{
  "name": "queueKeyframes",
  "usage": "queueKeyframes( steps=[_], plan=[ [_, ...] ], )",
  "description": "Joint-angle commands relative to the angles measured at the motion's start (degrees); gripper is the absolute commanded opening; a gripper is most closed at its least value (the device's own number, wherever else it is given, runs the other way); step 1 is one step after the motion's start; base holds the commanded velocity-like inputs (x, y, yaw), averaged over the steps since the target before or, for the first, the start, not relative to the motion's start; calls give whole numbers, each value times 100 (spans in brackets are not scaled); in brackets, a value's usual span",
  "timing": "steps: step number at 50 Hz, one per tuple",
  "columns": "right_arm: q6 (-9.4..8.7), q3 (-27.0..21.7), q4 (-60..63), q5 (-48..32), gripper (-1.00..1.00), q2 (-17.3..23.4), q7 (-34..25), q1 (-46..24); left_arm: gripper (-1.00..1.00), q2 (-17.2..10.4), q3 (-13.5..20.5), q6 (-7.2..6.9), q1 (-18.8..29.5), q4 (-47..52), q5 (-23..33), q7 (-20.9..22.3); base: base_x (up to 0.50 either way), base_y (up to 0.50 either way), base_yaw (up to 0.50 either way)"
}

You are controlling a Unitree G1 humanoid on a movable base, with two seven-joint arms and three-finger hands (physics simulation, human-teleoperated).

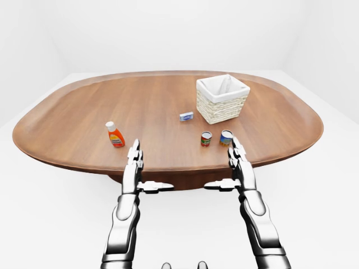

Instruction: Pick up the tomato sauce, and put it in the basket.

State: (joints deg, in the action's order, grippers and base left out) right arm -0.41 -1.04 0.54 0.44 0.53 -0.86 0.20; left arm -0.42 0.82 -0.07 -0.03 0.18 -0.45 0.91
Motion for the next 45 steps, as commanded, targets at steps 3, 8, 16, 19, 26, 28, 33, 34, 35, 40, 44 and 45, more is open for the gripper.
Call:
queueKeyframes(
  steps=[3,8,16,19,26,28,33,34,35,40,44,45],
  plan=[
    [-105,-172,162,45,100,77,-124,77,100,-61,113,-21,-31,75,-47,148,0,0,0],
    [-96,-163,148,25,100,73,-122,79,100,-65,124,34,-7,-5,-43,151,0,0,0],
    [-52,-166,99,17,100,74,-127,69,100,-63,121,25,-13,14,-37,147,0,0,0],
    [-144,-197,276,35,100,86,-119,104,100,-83,189,-45,-5,156,-85,125,0,0,0],
    [-459,-636,1187,304,100,206,-72,176,100,-357,751,-487,304,453,-461,67,0,0,0],
    [-459,-828,1605,390,100,246,-35,219,100,-422,900,-493,345,700,-567,20,0,0,0],
    [-459,-1379,2579,584,100,317,7,328,100,-546,1278,-493,455,1168,-899,-207,0,0,0],
    [-459,-1459,2658,609,100,316,14,323,100,-558,1314,-493,470,1197,-927,-268,0,0,0],
    [-459,-1676,2891,748,100,355,24,322,100,-596,1426,-493,501,1346,-1058,-331,0,0,0],
    [-459,-2281,3239,1062,100,433,-8,325,100,-775,1806,-493,645,1510,-1510,-630,0,0,0],
    [-459,-2562,3280,1232,100,469,-14,332,100,-920,2133,-493,789,1298,-1838,-1015,0,0,0],
    [-459,-2592,3285,1261,100,478,-18,332,100,-935,2133,-493,766,1303,-1775,-1168,0,0,0]
  ],
)
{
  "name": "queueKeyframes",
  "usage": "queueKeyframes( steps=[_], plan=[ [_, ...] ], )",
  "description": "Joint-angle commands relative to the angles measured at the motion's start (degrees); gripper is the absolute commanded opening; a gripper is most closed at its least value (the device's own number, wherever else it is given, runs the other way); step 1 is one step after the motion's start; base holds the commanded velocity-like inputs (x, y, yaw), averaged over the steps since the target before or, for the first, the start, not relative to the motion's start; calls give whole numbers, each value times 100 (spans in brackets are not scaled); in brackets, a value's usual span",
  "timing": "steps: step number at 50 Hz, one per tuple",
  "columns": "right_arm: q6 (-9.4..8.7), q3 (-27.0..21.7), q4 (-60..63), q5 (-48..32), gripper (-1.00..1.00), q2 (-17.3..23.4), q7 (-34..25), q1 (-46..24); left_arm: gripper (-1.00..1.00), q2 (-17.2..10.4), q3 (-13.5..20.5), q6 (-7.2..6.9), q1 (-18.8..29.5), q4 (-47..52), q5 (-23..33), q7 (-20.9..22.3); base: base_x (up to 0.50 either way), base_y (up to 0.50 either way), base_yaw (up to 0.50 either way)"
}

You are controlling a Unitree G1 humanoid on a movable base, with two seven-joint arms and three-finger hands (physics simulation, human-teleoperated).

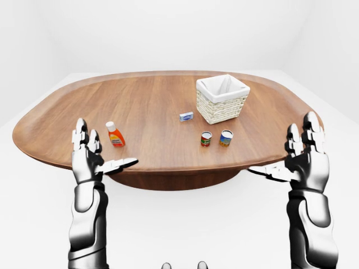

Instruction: Pick up the tomato sauce, and put it in the basket.

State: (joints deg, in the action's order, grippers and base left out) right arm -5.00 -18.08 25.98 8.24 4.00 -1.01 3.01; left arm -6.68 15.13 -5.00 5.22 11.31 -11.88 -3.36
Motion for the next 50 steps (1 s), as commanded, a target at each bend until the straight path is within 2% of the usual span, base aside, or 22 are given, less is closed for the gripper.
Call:
queueKeyframes(
  steps=[1,2,4,6,7,10,11,14,15,16,19,20,22,26,28,35,41,50],
  plan=[
    [0,-938,766,524,100,146,4,51,100,-320,649,0,161,294,-461,-803,0,0,0],
    [0,-940,767,528,100,147,6,51,100,-330,638,0,153,299,-460,-816,0,0,0],
    [0,-1275,759,754,100,215,40,43,100,-253,855,0,135,405,-983,-976,0,0,0],
    [0,-1445,632,874,100,181,34,121,100,-321,945,0,120,349,-1099,-1173,0,0,0],
    [0,-1616,660,1025,100,205,92,132,100,-356,1102,26,120,320,-1261,-1320,0,0,0],
    [0,-1818,771,1284,100,239,204,166,100,-501,1295,155,140,166,-1469,-1657,0,0,0],
    [0,-1939,830,1432,100,221,262,183,100,-540,1432,264,137,96,-1567,-1818,0,0,0],
    [0,-1958,867,1616,100,245,246,245,100,-609,1534,357,114,-1,-1858,-2086,0,0,0],
    [0,-1941,880,1582,100,239,276,244,100,-590,1578,441,90,-29,-2012,-2160,0,0,0],
    [0,-1982,894,1600,100,229,297,256,100,-596,1563,569,28,-4,-2020,-2151,0,0,0],
    [0,-2132,903,1769,100,241,335,275,100,-630,1495,585,-2,52,-2047,-2226,0,0,0],
    [0,-1933,666,1663,100,247,223,226,100,-587,1416,642,18,-35,-2116,-2118,0,-50,0],
    [0,-1889,626,1654,100,254,229,228,100,-597,1398,680,16,-71,-2123,-2118,0,-50,0],
    [0,-1867,619,1661,100,264,239,242,100,-610,1381,691,12,-83,-2136,-2120,0,-50,0],
    [0,-1871,621,1666,100,273,243,241,100,-621,1382,640,1,-5,-2146,-2162,0,-50,0],
    [0,-1862,599,1663,100,276,238,243,100,-608,1365,725,17,-111,-2124,-2120,0,-50,0],
    [0,-1854,582,1655,100,277,238,240,100,-618,1371,632,-12,6,-2148,-2165,0,-50,0],
    [0,-1833,565,1639,100,279,242,232,100,-608,1372,616,-10,21,-2139,-2158,0,-50,0]
  ],
)
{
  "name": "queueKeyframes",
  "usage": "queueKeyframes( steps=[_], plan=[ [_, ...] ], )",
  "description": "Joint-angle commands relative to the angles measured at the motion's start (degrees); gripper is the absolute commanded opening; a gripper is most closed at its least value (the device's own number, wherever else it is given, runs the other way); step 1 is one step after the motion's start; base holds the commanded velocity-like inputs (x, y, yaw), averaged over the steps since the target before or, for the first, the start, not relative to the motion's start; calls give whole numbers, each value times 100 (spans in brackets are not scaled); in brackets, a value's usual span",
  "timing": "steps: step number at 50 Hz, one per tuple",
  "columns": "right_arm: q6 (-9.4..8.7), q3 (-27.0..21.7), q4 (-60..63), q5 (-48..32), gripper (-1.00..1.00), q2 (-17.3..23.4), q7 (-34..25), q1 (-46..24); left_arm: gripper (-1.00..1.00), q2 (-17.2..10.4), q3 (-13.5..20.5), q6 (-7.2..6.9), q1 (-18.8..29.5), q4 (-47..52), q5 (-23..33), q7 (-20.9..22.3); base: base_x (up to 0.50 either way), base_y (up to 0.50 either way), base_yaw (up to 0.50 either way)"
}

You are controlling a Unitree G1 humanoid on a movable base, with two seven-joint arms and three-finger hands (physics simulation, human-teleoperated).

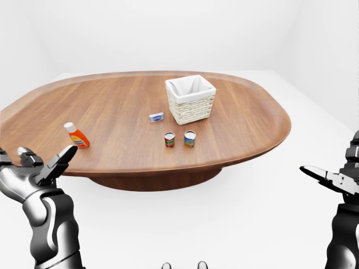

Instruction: Pick up the tomato sauce, and put it in the basket.

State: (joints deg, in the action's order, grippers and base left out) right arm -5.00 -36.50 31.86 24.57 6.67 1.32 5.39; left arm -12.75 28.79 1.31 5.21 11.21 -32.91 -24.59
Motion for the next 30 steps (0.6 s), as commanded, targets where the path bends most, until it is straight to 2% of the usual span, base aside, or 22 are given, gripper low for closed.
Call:
queueKeyframes(
  steps=[1,17,18,21,24,30],
  plan=[
    [0,10,-37,2,100,12,6,-9,100,1,5,-15,-8,30,-33,-35,0,-50,0],
    [0,42,-56,-23,100,23,21,-22,100,0,-1,-20,8,32,-33,-40,0,-49,0],
    [0,92,-55,-137,100,29,40,-25,100,9,-10,40,25,-52,-16,-4,0,0,0],
    [0,84,-70,-145,100,28,30,-38,100,4,-21,62,32,-84,-15,3,0,0,0],
    [0,79,-78,-132,100,33,21,-40,100,-6,-25,5,19,-12,-26,-28,0,0,0],
    [0,142,-107,-174,100,39,-11,-54,100,4,-18,45,12,-57,-23,9,0,0,0]
  ],
)
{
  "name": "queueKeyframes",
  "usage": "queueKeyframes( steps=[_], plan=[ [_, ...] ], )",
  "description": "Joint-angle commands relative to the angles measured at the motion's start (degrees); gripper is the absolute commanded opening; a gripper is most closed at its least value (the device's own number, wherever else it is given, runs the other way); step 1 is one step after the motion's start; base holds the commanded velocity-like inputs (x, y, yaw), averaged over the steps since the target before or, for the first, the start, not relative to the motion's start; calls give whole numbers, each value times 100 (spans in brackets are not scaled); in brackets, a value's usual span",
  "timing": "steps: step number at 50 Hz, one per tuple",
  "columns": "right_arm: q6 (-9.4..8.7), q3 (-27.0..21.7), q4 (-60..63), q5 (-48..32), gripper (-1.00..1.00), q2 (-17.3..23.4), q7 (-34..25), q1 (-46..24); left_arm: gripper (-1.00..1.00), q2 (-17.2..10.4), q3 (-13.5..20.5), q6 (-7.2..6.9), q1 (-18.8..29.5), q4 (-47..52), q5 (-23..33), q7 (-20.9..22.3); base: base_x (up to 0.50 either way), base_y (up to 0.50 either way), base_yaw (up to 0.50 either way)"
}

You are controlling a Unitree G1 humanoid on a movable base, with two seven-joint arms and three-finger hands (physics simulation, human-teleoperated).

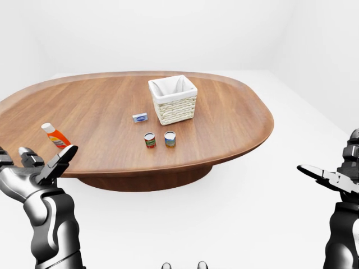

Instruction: Pick up the tomato sauce, and put it in the basket.

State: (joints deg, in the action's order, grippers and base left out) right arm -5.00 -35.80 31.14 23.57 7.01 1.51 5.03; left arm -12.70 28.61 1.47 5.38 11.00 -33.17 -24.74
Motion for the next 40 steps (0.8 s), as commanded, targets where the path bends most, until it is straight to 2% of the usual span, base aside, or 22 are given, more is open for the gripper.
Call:
queueKeyframes(
  steps=[1,5,7,18,20,23,25,40],
  plan=[
    [0,79,-29,-87,100,6,-33,-16,100,2,-5,49,1,-60,9,36,0,0,0],
    [0,107,-49,-128,100,1,-53,-24,100,-2,-8,62,10,-86,11,36,22,0,0],
    [0,105,-54,-126,100,1,-60,-26,100,-3,-9,20,-15,-13,3,9,23,0,0],
    [0,123,-81,-141,100,-13,-80,-26,100,6,-29,100,14,-130,26,60,23,0,0],
    [0,125,-67,-142,100,-14,-77,-21,100,-6,-25,51,3,-69,12,24,23,0,0],
    [0,130,-92,-150,100,-16,-84,-25,100,7,-33,111,12,-138,27,60,23,0,0],
    [0,130,-102,-151,100,-19,-89,-21,100,0,-26,56,-12,-55,9,27,23,0,0],
    [0,117,-88,-137,100,-29,-96,4,100,8,-19,78,-10,-76,8,52,23,0,0]
  ],
)
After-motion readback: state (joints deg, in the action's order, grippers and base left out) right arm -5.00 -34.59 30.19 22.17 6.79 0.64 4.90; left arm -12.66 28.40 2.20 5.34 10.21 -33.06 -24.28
